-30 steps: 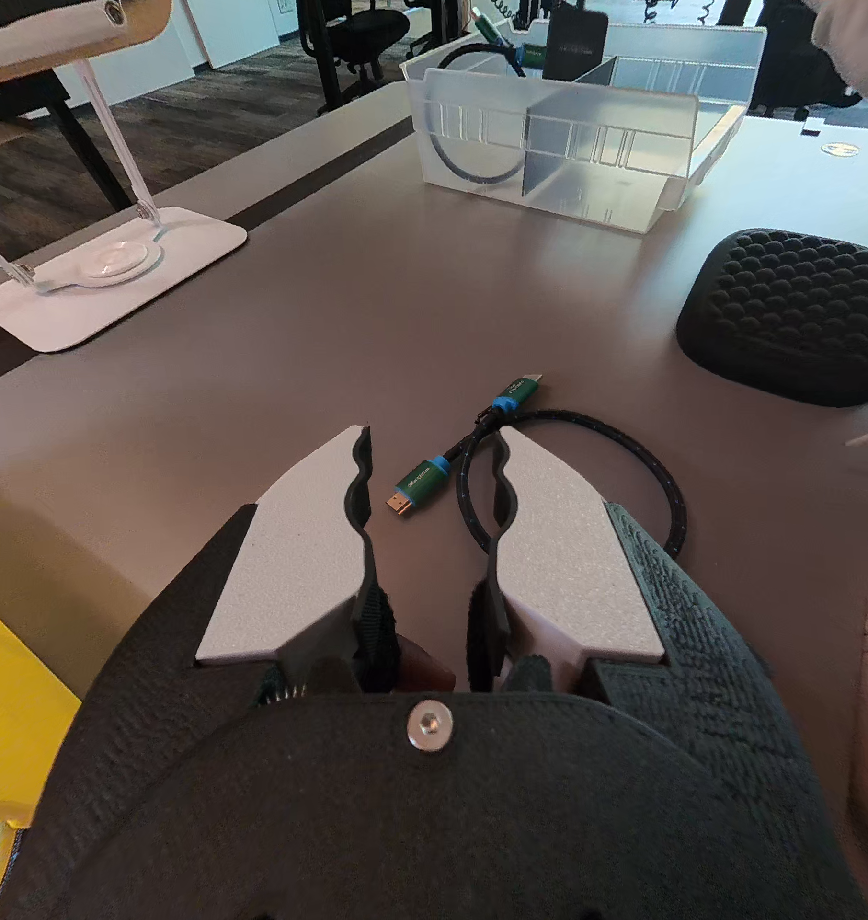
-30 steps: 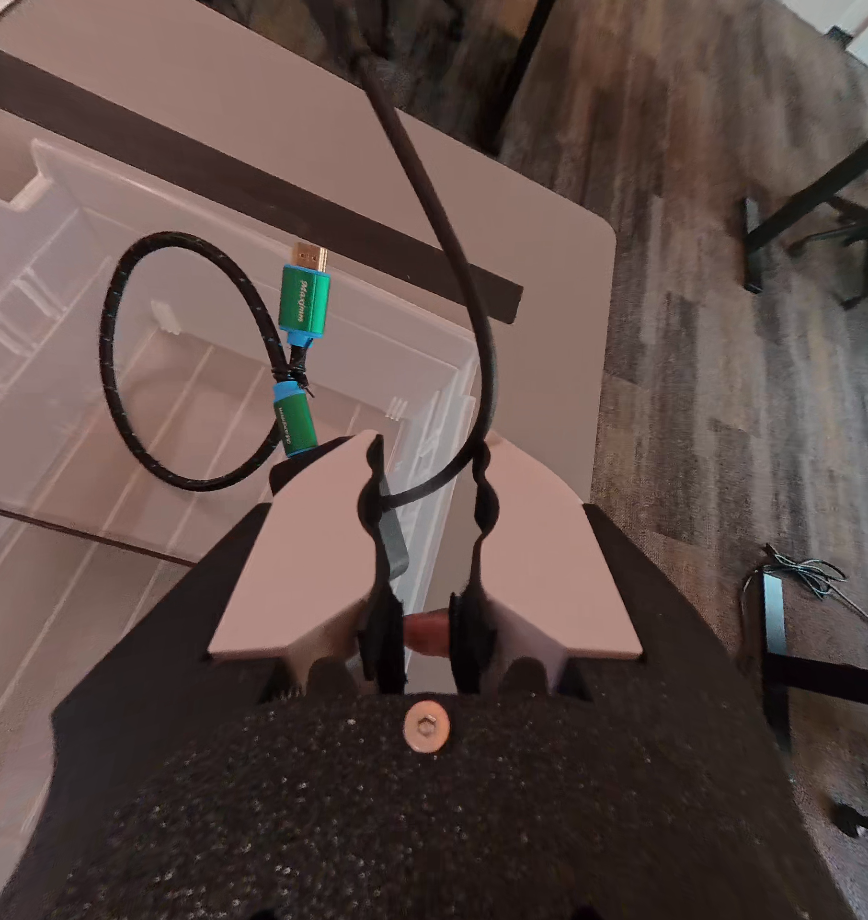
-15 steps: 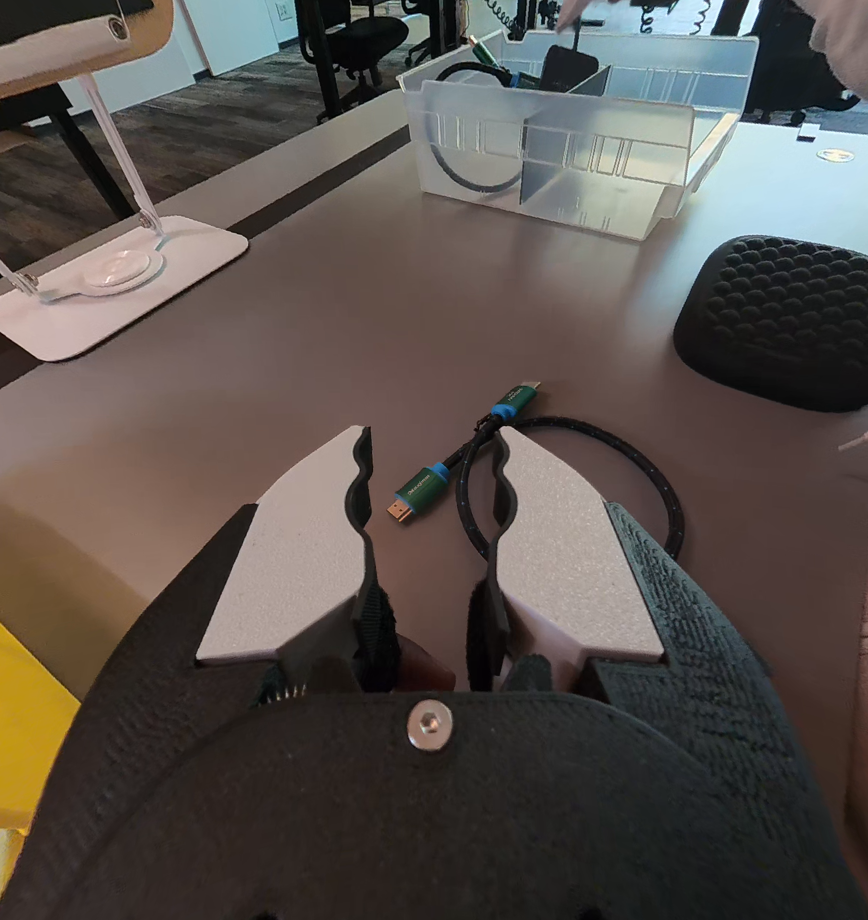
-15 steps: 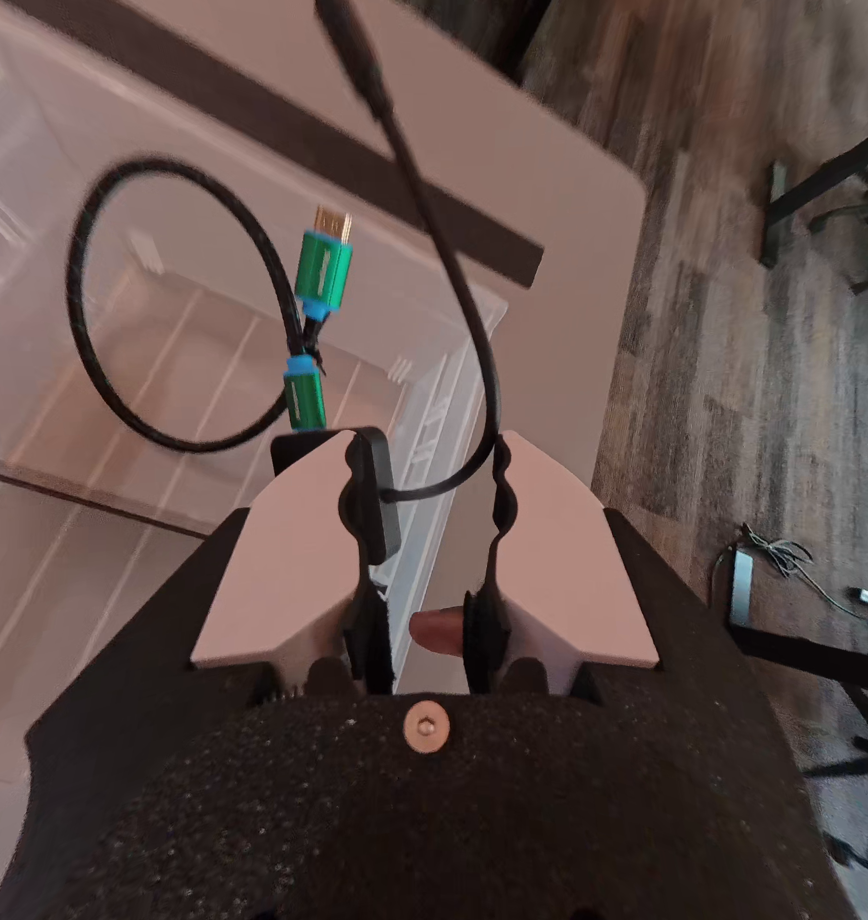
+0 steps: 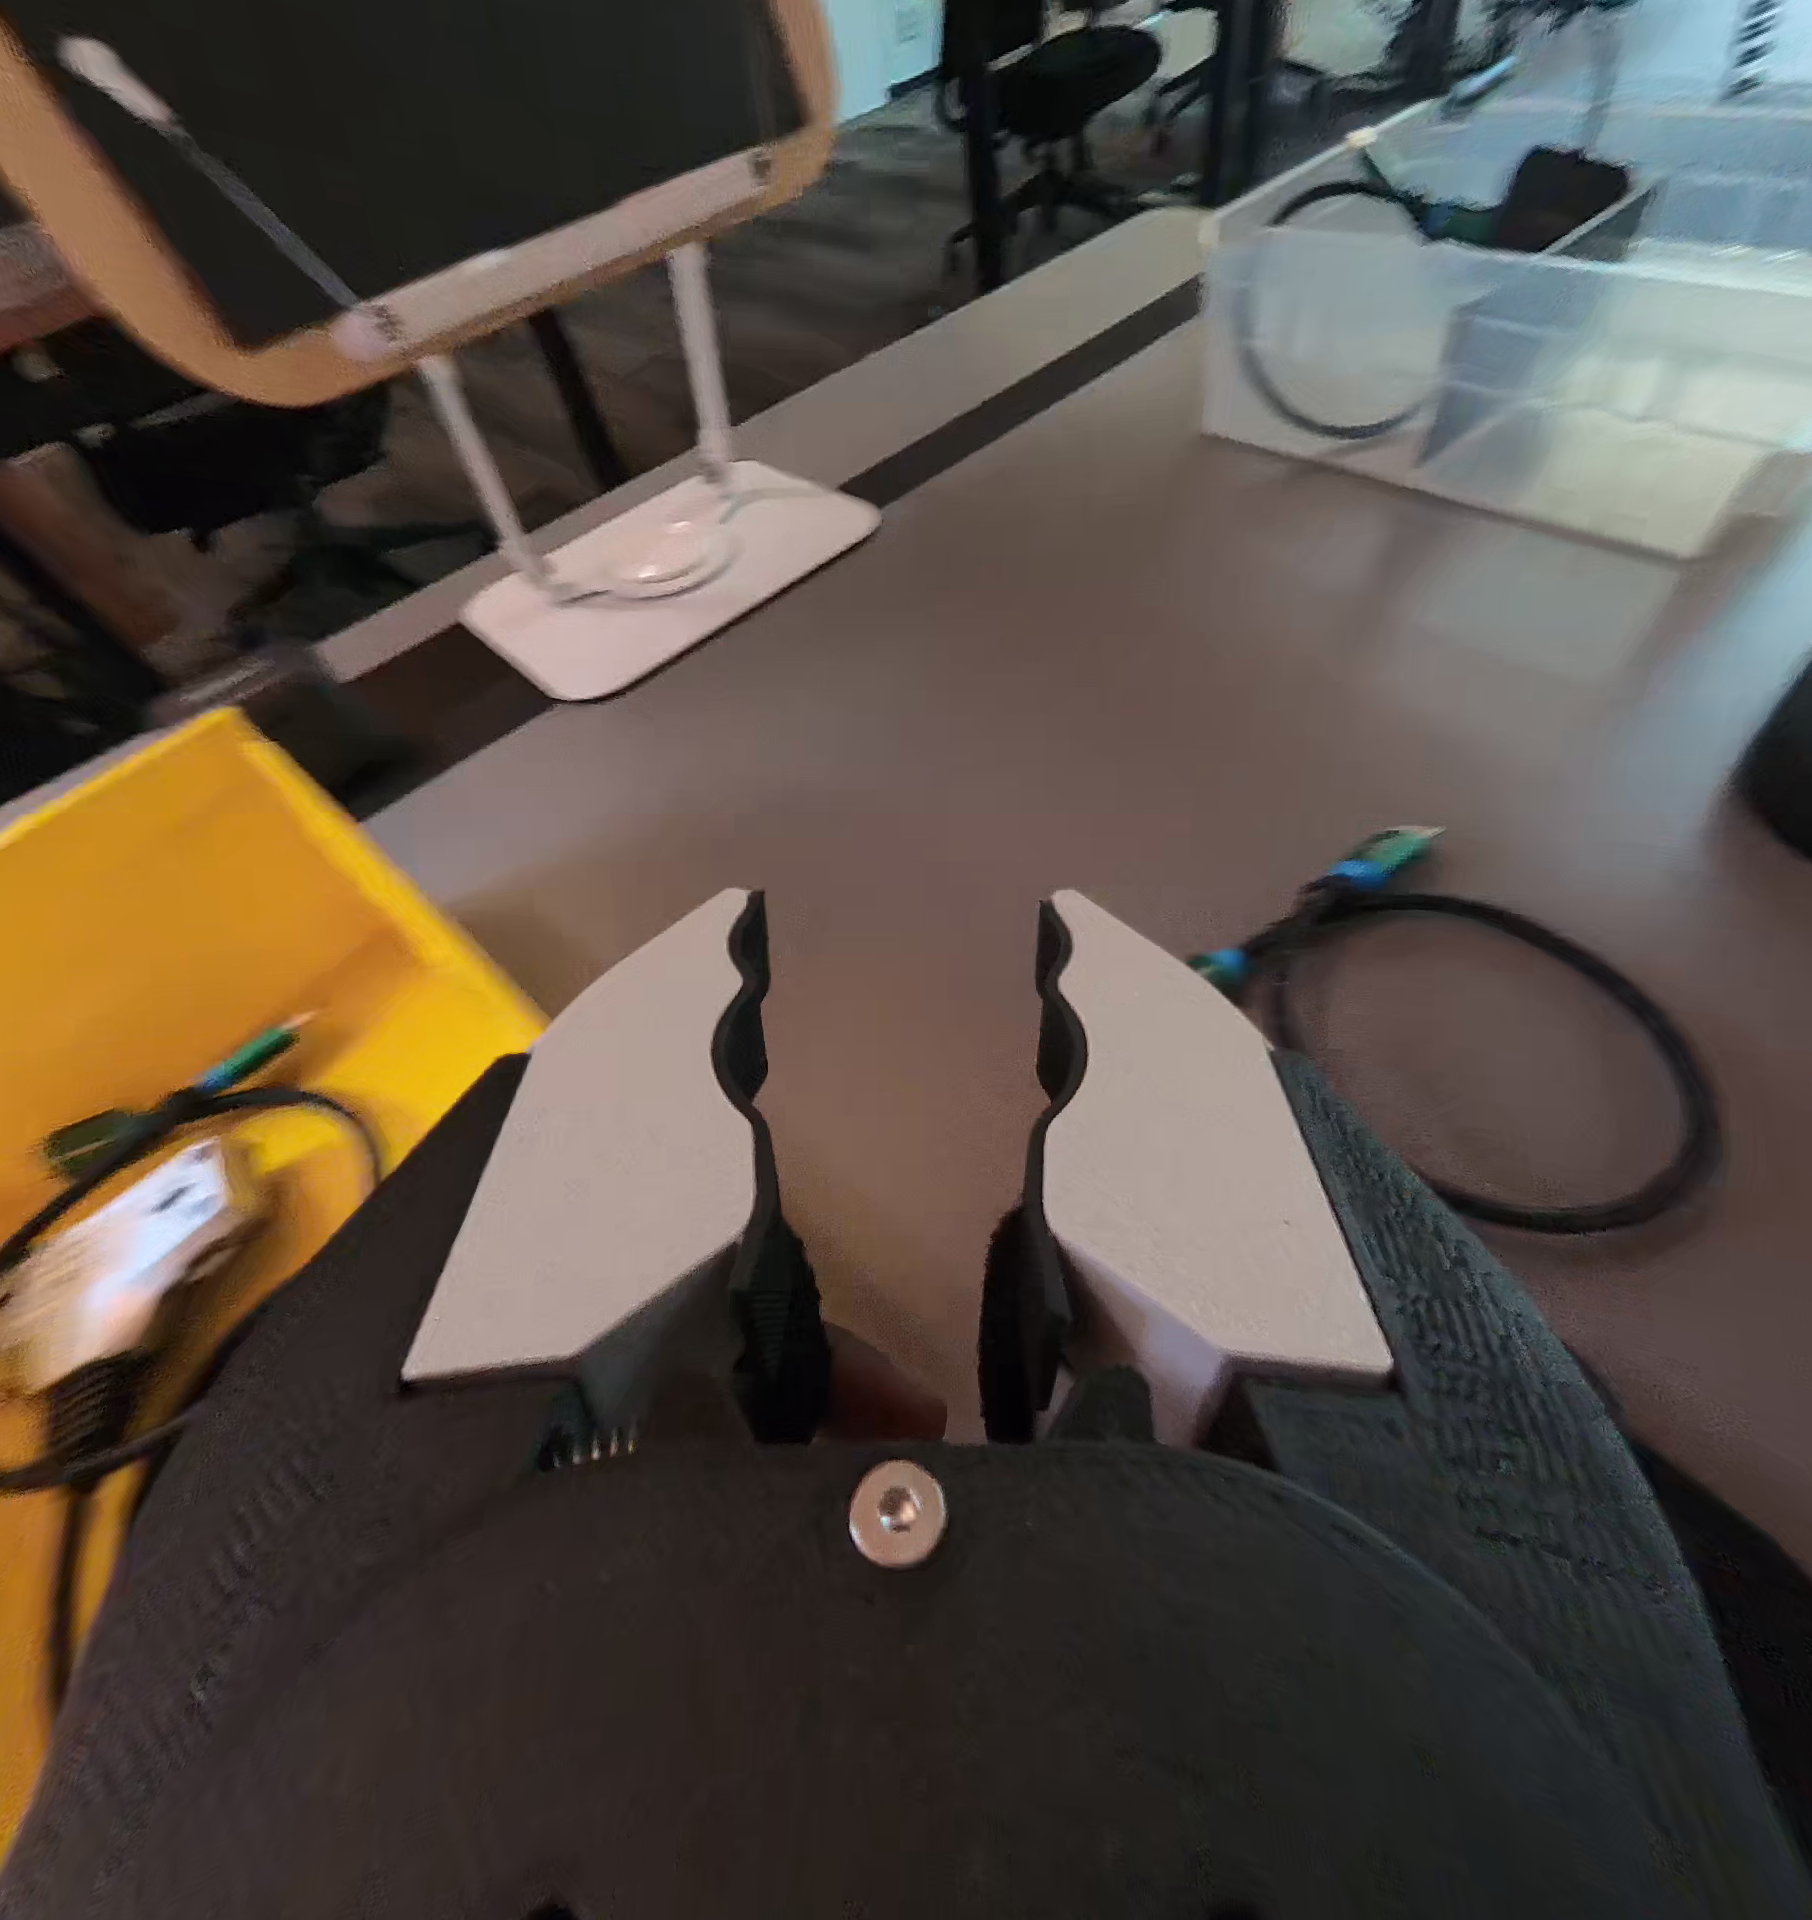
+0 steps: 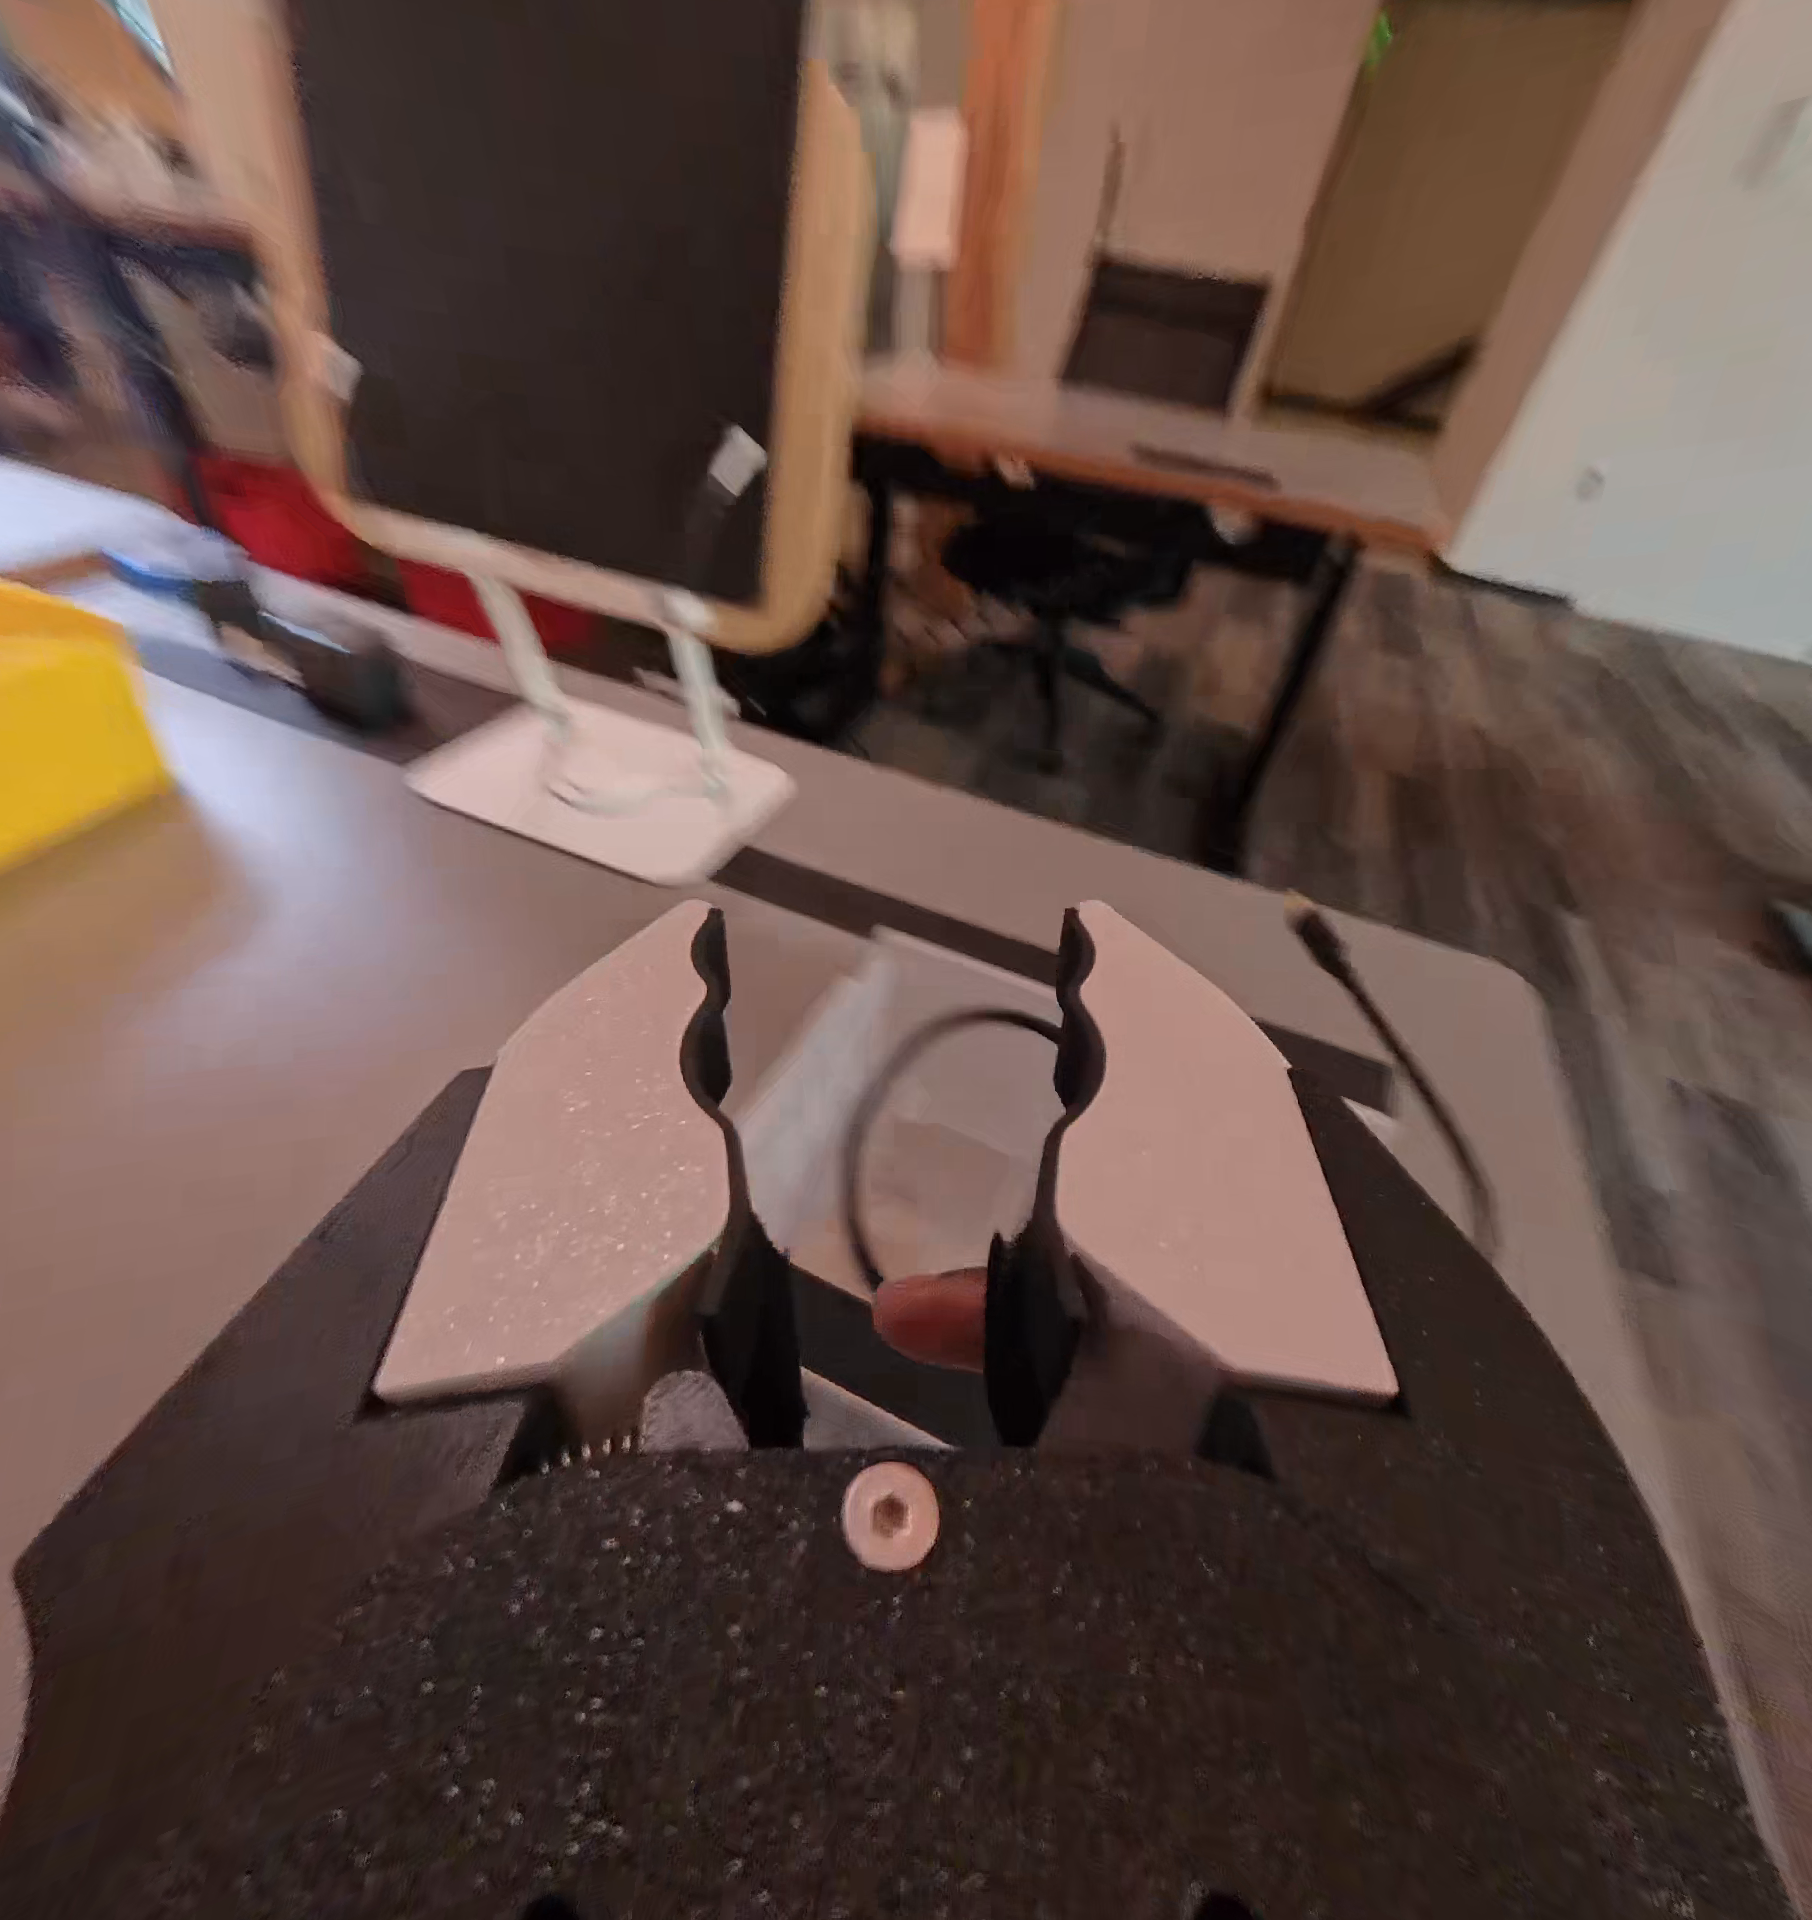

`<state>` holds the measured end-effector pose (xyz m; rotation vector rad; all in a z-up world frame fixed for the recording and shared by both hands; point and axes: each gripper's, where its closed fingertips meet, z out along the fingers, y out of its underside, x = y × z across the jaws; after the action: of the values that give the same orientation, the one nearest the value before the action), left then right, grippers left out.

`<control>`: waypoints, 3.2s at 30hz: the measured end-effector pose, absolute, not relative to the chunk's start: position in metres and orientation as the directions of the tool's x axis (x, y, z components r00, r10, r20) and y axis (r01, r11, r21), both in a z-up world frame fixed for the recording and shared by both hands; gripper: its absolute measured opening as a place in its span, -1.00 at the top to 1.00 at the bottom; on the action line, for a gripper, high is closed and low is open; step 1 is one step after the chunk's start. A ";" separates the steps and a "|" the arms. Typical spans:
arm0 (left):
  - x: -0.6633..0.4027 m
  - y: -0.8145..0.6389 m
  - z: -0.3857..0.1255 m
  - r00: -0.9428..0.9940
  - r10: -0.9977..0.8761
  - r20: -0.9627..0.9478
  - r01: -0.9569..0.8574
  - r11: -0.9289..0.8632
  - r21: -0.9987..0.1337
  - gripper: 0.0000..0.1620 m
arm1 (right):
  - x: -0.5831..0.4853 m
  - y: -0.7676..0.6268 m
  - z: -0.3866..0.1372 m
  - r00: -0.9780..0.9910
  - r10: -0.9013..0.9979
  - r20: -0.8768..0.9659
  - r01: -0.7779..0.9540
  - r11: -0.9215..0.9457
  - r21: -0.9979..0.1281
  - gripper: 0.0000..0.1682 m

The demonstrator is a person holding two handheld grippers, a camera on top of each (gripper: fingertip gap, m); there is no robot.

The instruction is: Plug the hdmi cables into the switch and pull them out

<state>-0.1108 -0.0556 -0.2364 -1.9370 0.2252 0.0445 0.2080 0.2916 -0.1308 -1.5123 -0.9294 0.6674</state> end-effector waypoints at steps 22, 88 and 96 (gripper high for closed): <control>-0.388 -0.082 -0.362 0.940 0.250 -0.231 0.216 -0.962 -0.165 0.50 | 0.160 0.161 -0.092 0.245 0.970 -0.001 -0.201 0.049 -0.978 0.45; -0.320 -0.078 -0.037 0.990 0.019 -0.141 -0.142 0.254 -0.957 0.55 | 0.162 0.134 -0.085 0.278 0.960 0.031 -0.238 0.100 -0.966 0.56; -0.326 -0.064 -0.064 0.990 0.066 -0.123 -0.135 0.235 -0.963 0.56 | 0.147 0.127 -0.092 0.217 0.976 0.000 -0.238 0.053 -0.970 0.58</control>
<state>-0.3259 -0.0639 -0.0642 -1.3267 0.0602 0.1384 0.1474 0.1273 -0.0923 -1.1056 -0.8860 1.1366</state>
